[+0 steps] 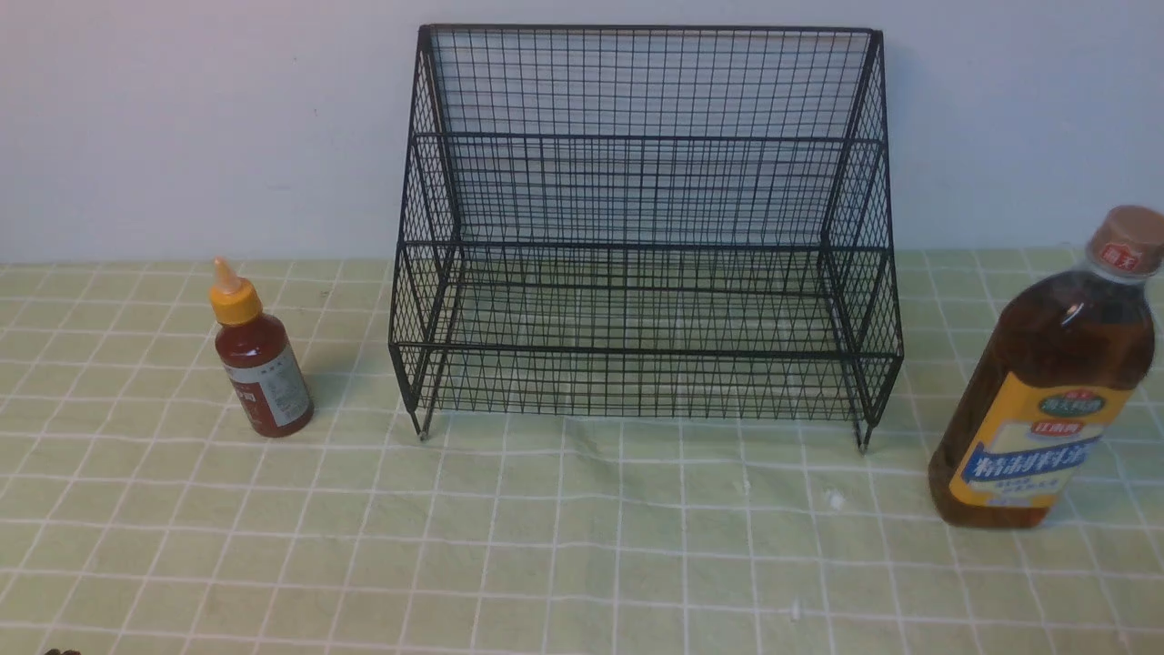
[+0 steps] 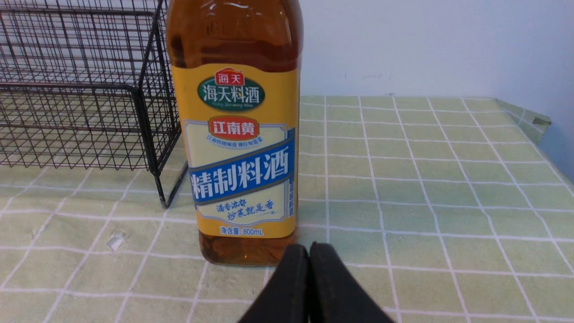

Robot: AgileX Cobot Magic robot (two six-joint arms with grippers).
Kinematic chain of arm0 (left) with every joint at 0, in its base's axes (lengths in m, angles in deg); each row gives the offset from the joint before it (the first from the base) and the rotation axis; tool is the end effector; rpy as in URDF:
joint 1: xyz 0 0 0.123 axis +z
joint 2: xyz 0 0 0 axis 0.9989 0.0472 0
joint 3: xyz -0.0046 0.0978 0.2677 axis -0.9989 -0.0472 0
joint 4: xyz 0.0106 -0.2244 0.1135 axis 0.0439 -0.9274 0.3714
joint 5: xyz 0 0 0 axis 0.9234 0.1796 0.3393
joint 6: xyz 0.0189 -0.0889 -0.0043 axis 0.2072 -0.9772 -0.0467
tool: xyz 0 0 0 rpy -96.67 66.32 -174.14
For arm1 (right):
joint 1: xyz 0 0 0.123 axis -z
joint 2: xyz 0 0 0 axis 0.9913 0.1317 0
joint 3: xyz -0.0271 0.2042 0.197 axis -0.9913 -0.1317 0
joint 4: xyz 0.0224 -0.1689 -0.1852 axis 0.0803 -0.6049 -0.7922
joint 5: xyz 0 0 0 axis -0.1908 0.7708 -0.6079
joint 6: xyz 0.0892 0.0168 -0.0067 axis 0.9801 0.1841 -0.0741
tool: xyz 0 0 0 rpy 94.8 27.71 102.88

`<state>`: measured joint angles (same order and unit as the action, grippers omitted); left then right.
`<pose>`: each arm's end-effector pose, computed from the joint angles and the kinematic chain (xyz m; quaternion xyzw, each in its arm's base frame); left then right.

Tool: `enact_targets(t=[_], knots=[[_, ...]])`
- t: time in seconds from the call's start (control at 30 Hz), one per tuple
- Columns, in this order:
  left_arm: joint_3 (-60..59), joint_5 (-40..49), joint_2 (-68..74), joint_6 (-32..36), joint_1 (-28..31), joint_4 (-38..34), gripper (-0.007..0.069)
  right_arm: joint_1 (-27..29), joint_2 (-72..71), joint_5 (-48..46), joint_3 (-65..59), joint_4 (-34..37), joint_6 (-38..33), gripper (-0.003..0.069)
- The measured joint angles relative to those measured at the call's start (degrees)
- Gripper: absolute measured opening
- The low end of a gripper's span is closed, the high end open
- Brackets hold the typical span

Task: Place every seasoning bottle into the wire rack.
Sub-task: Use the right arm to grab the condiment bottle closest to it

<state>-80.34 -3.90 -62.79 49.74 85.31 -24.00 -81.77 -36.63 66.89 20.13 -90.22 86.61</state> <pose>0.0520 -0.0033 0.1707 0.0470 0.8073 0.0034 0.5883 0.0523 -0.0037 0.1723 0.0251 0.8043 -0.0092 0.5936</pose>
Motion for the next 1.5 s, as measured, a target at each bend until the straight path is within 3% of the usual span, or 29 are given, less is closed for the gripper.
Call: enact_targets(t=[1.1,1.17,1.4,1.5], knots=[[0.00,0.00,0.00,0.00,0.00,0.00,-0.0006,0.00,0.00,0.50,0.00,0.46,0.83,-0.0015],[0.00,0.00,0.00,0.00,0.00,0.00,-0.0006,0.00,0.00,1.55,-0.07,1.90,2.20,-0.0015],[0.00,0.00,0.00,0.00,0.00,0.00,-0.0006,0.00,0.00,15.76,-0.26,22.24,16.09,-0.0015],[0.00,0.00,0.00,0.00,0.00,0.00,-0.0006,0.00,0.00,17.70,-0.26,25.79,16.80,-0.0015]])
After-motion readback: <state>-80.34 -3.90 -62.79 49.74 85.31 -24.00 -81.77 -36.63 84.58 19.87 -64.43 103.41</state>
